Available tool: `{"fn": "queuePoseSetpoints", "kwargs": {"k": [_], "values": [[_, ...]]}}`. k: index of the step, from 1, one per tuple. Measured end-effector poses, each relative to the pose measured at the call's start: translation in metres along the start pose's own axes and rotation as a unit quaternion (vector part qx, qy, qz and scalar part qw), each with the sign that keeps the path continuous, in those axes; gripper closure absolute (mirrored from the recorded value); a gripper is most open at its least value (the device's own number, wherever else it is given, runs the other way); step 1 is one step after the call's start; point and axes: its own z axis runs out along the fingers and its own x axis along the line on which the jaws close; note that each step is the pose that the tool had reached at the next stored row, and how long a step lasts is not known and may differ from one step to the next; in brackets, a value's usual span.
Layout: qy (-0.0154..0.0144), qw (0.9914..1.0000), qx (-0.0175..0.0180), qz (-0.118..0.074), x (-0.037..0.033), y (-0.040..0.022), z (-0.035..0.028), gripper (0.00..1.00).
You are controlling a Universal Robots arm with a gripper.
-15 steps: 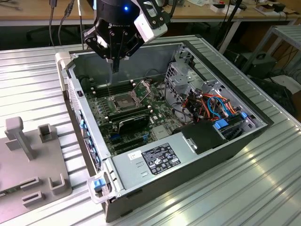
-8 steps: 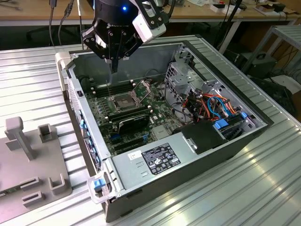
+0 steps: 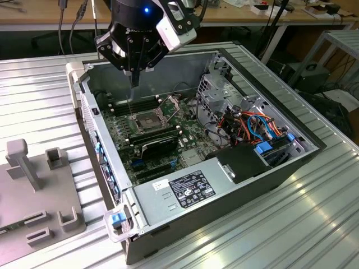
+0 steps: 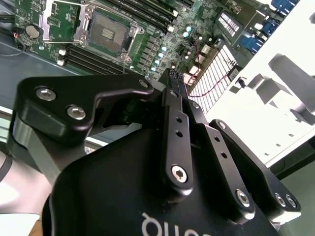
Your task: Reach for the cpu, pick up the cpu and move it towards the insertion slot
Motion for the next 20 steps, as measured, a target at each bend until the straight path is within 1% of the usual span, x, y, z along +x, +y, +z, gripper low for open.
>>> {"fn": "queuePoseSetpoints", "kwargs": {"k": [20], "values": [[0.0017, 1.00000, 0.0001, 0.000, 0.0075, -0.0006, 0.0003, 0.89]]}}
